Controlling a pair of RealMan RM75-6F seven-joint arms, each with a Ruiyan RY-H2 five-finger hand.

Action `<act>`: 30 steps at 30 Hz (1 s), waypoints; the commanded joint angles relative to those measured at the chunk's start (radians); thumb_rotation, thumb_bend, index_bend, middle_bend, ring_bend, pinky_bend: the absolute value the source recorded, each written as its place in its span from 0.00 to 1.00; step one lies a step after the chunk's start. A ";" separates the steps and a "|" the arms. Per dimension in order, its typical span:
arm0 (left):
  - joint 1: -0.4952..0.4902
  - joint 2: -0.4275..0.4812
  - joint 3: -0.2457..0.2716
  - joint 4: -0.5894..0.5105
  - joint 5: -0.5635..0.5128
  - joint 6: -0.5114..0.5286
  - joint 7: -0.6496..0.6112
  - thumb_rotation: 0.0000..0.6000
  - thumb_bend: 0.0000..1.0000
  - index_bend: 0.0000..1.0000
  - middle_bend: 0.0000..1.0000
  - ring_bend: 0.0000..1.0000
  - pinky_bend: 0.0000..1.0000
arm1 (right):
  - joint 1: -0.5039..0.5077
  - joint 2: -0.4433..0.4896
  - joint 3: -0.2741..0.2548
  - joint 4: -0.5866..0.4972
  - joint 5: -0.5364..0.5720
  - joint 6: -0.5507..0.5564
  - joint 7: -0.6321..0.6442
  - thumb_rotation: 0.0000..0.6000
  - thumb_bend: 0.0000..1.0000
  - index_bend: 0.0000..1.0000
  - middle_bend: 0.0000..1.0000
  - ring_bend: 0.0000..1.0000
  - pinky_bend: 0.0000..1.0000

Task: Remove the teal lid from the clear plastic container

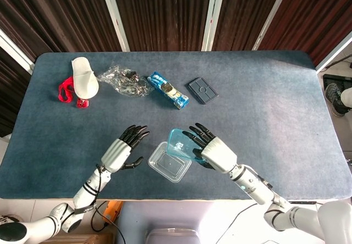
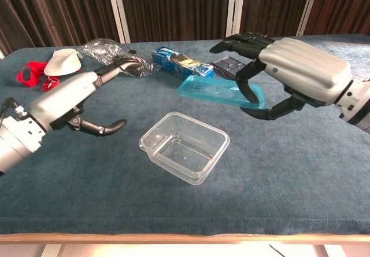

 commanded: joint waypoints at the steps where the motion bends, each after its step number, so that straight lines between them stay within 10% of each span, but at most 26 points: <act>1: 0.014 0.032 -0.013 -0.028 -0.001 0.035 0.000 1.00 0.34 0.00 0.00 0.00 0.00 | -0.019 0.024 -0.004 0.025 0.011 0.011 0.016 1.00 0.50 0.90 0.21 0.01 0.01; 17: 0.100 0.118 -0.010 -0.049 -0.048 0.058 0.049 1.00 0.34 0.00 0.00 0.00 0.00 | -0.101 -0.067 -0.061 0.373 0.074 -0.084 0.126 1.00 0.50 0.87 0.21 0.01 0.01; 19: 0.105 0.116 -0.010 -0.041 -0.049 0.059 0.043 1.00 0.34 0.00 0.00 0.00 0.00 | -0.100 -0.085 -0.070 0.405 0.068 -0.094 0.150 1.00 0.50 0.78 0.21 0.01 0.01; 24: 0.118 0.129 -0.016 -0.040 -0.060 0.057 0.042 1.00 0.33 0.00 0.00 0.00 0.00 | -0.091 -0.067 -0.094 0.396 0.066 -0.154 0.213 1.00 0.47 0.07 0.07 0.00 0.00; 30: 0.154 0.237 -0.013 -0.154 -0.110 0.009 0.107 1.00 0.32 0.00 0.00 0.00 0.00 | -0.081 0.104 -0.120 0.162 0.076 -0.230 0.174 1.00 0.26 0.00 0.00 0.00 0.00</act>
